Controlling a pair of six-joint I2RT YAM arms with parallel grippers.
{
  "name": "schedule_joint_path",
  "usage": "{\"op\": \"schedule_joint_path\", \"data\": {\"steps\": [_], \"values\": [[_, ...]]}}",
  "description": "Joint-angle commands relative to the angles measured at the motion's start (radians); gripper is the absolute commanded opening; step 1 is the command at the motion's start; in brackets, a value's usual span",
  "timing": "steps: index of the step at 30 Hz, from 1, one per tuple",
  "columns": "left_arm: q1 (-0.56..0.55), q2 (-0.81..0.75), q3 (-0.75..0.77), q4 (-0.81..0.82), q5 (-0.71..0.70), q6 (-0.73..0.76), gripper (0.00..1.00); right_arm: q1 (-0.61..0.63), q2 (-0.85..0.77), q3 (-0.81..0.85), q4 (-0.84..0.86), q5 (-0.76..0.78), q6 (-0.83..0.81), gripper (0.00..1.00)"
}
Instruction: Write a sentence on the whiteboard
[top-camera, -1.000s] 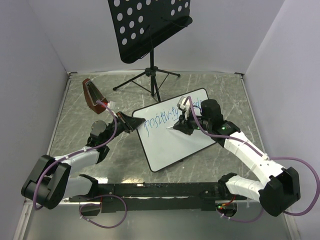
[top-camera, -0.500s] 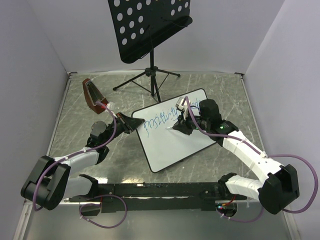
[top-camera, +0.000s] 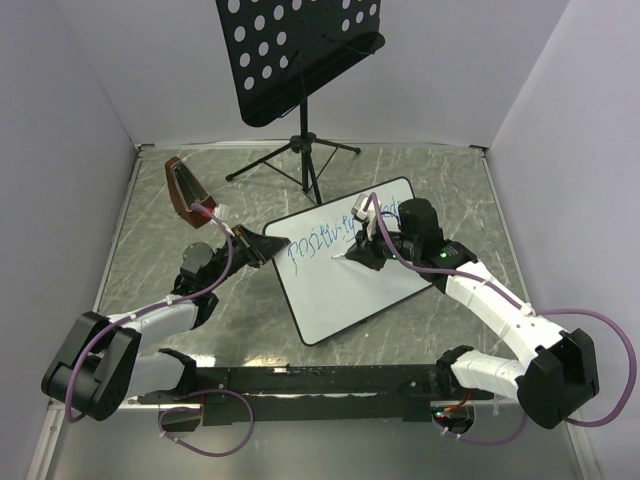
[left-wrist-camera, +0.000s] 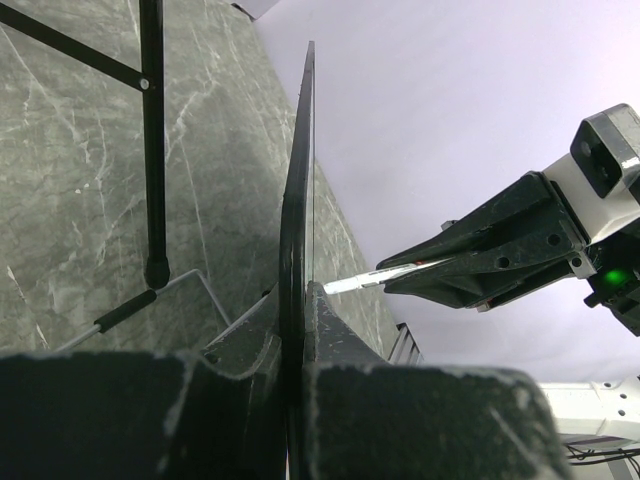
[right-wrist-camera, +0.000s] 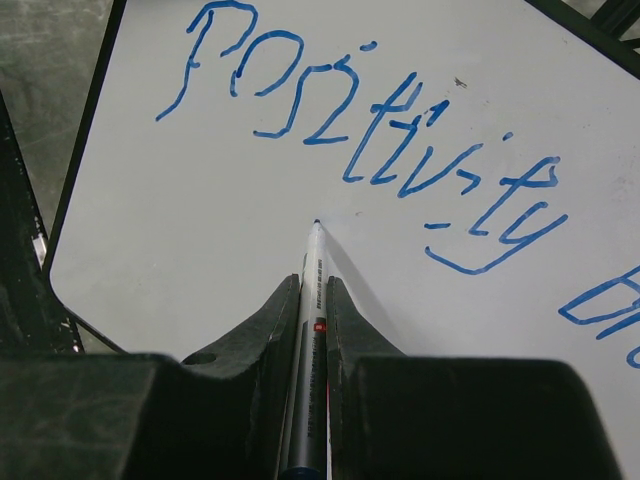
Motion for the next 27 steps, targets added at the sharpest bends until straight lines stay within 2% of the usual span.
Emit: {"op": "schedule_joint_path", "data": {"steps": [1, 27], "values": [[-0.004, -0.038, 0.01, 0.119, -0.008, 0.024, 0.01, -0.012, -0.032, 0.018, -0.007, -0.021, 0.001, 0.0], [-0.005, -0.062, 0.0, 0.107, -0.014, 0.021, 0.01, -0.062, -0.08, -0.037, 0.0, -0.158, 0.001, 0.0]]}}
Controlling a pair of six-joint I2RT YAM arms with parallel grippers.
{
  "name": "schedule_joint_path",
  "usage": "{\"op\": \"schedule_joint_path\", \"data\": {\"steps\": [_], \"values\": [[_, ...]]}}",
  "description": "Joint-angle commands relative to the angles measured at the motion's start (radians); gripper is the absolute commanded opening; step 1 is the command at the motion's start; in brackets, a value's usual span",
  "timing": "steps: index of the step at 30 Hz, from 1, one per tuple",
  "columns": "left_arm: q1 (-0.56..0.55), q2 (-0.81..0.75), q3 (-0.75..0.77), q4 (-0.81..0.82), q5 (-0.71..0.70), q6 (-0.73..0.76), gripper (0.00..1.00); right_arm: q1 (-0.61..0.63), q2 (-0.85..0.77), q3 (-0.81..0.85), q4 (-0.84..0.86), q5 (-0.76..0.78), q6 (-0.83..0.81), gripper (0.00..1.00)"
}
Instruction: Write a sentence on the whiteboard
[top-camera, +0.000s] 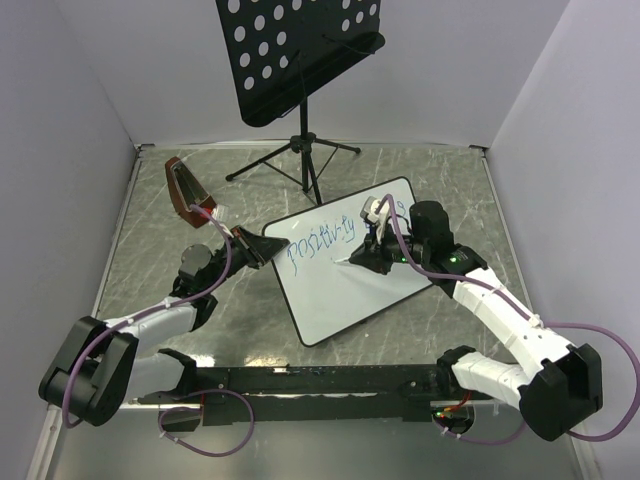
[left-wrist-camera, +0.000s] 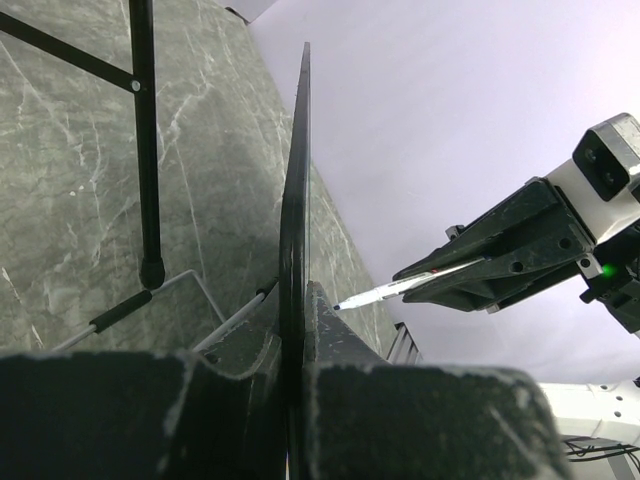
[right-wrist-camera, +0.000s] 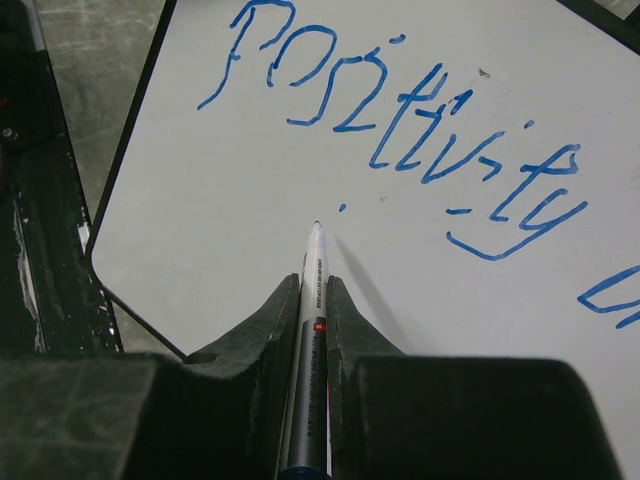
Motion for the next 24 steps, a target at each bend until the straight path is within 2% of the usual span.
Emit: {"op": "schedule_joint_path", "data": {"steps": [1, 24], "values": [[-0.004, -0.032, 0.011, 0.11, -0.011, 0.018, 0.01, -0.007, -0.01, -0.01, 0.025, -0.038, 0.001, 0.0], [-0.01, -0.024, 0.017, 0.11, -0.008, 0.018, 0.01, 0.011, 0.028, -0.021, 0.073, -0.023, 0.029, 0.0]]}}
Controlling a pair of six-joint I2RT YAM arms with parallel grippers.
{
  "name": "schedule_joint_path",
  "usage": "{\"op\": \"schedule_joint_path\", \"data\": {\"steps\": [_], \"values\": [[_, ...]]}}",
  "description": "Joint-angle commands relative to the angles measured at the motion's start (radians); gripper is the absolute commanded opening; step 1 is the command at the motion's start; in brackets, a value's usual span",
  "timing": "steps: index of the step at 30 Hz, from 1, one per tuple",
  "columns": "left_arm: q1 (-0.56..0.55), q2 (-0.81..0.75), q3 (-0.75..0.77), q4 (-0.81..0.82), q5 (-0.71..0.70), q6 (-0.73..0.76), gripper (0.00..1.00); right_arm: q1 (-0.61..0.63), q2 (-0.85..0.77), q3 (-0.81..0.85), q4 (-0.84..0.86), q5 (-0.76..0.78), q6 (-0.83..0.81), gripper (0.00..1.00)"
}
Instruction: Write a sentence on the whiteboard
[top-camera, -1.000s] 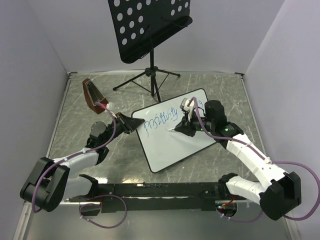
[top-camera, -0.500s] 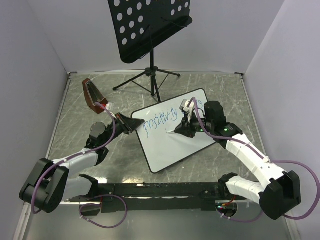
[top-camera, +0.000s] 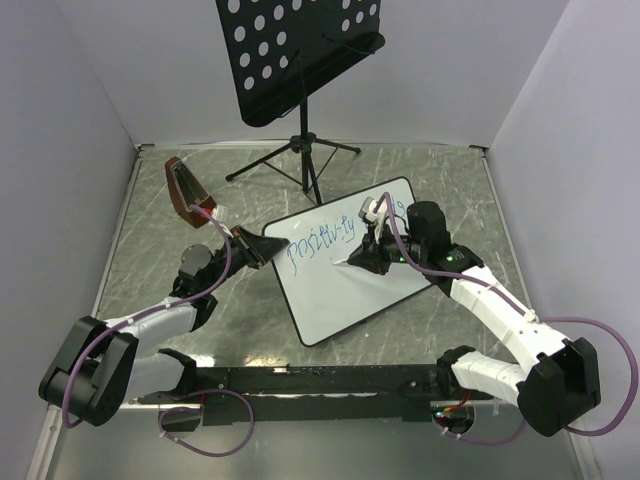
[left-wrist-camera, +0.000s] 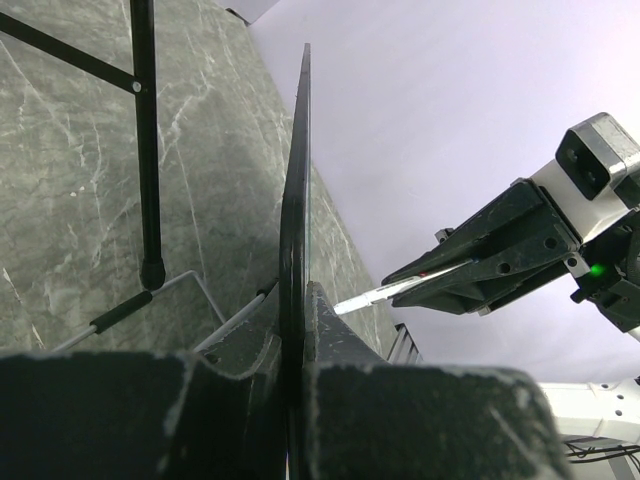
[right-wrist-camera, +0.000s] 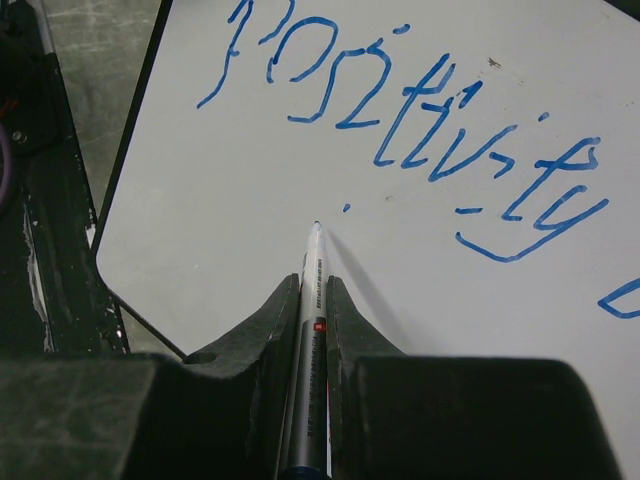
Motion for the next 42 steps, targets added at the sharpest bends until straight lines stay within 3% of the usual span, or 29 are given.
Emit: {"op": "schedule_joint_path", "data": {"steps": [1, 42], "values": [[-0.009, -0.025, 0.018, 0.108, -0.008, 0.022, 0.01, 0.007, 0.004, -0.007, 0.044, -0.008, 0.003, 0.0], [-0.014, -0.012, 0.011, 0.136, -0.01, 0.014, 0.01, 0.033, 0.052, 0.008, 0.041, 0.039, -0.005, 0.0]]}}
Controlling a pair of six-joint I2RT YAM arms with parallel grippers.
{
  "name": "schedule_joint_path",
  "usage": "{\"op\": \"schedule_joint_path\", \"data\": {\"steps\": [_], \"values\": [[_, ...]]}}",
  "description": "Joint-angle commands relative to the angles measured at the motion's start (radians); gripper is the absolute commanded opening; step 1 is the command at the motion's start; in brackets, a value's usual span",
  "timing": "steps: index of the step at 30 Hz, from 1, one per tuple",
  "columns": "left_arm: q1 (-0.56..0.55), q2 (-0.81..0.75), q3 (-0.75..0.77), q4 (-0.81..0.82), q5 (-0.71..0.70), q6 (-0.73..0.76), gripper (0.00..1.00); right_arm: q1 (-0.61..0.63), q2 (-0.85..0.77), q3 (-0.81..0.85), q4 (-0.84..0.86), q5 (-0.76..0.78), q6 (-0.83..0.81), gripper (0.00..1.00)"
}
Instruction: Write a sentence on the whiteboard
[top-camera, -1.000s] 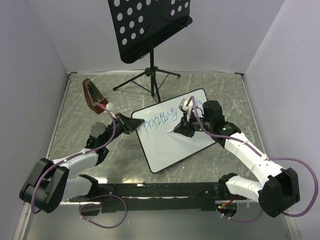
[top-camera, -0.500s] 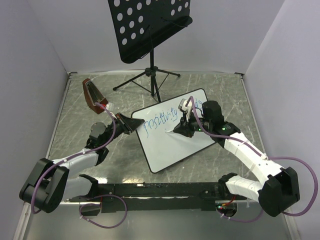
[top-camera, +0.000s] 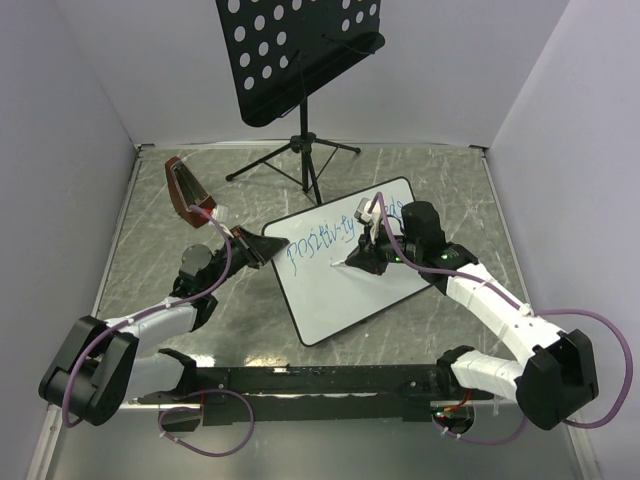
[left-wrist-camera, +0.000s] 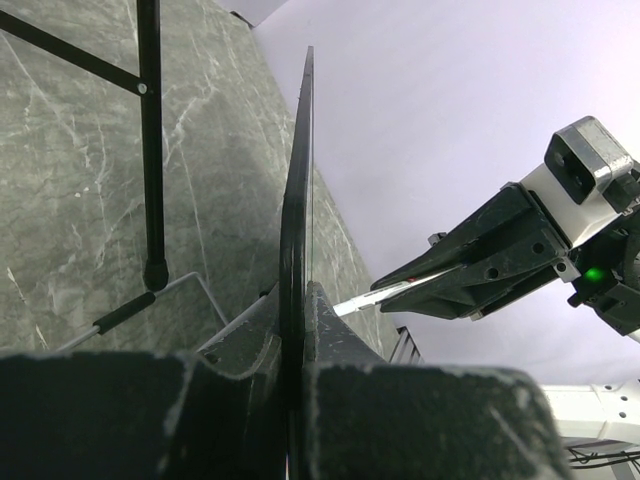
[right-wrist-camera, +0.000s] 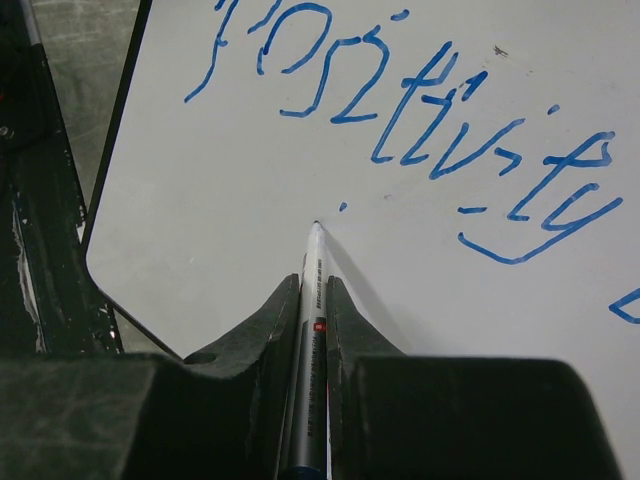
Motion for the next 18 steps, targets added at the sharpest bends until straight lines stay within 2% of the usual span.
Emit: {"op": "schedule_joint_path", "data": {"steps": [1, 18], "values": [[-0.01, -0.013, 0.01, 0.138, 0.002, 0.014, 0.01, 0.014, 0.021, 0.008, 0.03, 0.015, -0.005, 0.0], [-0.009, -0.001, 0.018, 0.138, 0.007, 0.017, 0.01, 0.016, 0.018, 0.019, 0.018, 0.121, 0.0, 0.0]]}}
